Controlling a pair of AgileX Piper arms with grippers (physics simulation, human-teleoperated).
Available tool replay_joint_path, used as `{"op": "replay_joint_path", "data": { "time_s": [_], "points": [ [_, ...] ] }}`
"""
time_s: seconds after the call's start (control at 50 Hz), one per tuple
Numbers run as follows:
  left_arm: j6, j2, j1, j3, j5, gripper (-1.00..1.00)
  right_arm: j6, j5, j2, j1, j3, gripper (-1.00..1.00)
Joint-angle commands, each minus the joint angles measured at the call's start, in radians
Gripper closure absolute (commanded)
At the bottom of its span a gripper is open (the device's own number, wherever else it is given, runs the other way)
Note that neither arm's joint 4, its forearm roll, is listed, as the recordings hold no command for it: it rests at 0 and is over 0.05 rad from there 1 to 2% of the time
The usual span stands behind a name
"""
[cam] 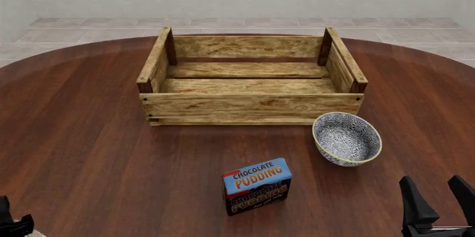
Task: Pick up the salad dressing and put it in the tray.
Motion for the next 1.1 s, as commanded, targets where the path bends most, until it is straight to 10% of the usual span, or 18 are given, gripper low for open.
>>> {"op": "replay_joint_path", "data": {
  "time_s": [0.02, 1.1],
  "points": [
    [0.016, -0.024, -0.089, -0.112, 0.065, 1.00, 0.001, 0.003, -0.003, 0.001, 0.000, -1.00],
    [0.178, 0.363, -0.576, -0.535, -0.096, 1.00, 0.005, 0.006, -0.010, 0.005, 0.000, -1.00]
  ]
}}
